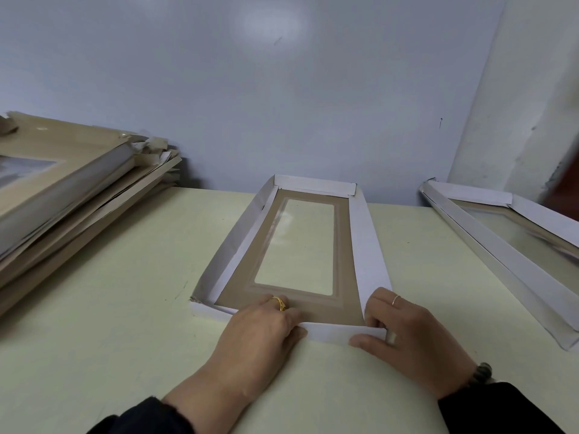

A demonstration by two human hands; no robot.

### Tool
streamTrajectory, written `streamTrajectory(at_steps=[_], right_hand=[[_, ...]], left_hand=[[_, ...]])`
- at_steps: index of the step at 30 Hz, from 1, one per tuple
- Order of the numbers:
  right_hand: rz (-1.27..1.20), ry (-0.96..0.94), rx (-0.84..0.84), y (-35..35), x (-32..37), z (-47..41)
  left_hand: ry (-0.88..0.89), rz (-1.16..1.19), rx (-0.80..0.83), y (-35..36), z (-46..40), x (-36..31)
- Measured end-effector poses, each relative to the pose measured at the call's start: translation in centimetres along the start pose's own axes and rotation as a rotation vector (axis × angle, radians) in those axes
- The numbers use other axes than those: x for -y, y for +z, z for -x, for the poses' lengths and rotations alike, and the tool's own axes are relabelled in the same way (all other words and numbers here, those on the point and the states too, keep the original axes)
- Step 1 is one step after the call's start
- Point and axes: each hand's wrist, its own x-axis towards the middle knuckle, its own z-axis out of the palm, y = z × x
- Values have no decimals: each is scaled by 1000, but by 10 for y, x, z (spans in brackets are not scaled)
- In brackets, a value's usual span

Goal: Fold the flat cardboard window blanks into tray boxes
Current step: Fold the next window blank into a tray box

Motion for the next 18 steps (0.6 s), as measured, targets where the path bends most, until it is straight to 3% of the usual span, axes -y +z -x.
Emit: streamTrajectory(at_steps=[5, 9, 12, 18], right_hand=[[185, -77, 41, 6, 3, 0], [301, -11, 3, -1, -16, 2], [313, 100, 11, -10, -30, 6], [200, 187, 92, -7, -34, 8]], left_hand=[[38, 12, -18, -5, 0, 2], [172, -78, -104, -14, -2, 20], [59, -83, -41, -15, 2, 47], [34, 52, 22, -13, 2, 59]])
